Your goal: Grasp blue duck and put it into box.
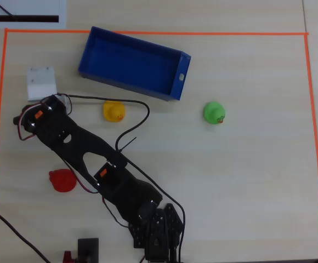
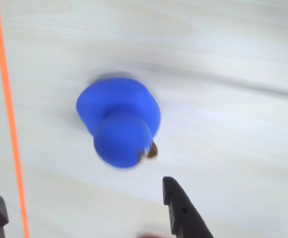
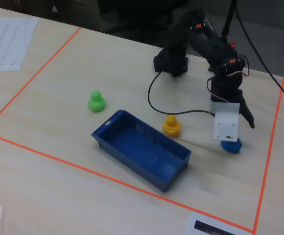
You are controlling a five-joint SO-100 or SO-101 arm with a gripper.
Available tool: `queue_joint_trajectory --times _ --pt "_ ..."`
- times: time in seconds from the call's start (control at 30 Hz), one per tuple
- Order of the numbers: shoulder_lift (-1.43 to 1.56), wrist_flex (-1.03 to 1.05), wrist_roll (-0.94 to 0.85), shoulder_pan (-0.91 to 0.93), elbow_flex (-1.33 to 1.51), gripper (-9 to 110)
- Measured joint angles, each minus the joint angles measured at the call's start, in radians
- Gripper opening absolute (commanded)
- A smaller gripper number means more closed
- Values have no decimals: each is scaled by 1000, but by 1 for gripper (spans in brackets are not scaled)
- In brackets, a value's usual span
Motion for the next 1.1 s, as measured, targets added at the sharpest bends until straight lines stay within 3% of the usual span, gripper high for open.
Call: queue_joint_trajectory --times 0.53,0.6,0.67,0.93,1.1 --pt "-83 -95 0 35 6 38" --pt "-86 -107 6 37 12 27" --pt "-101 -110 23 37 12 0" --pt "-100 -115 80 29 15 0" --pt "-71 2 115 71 -31 0"
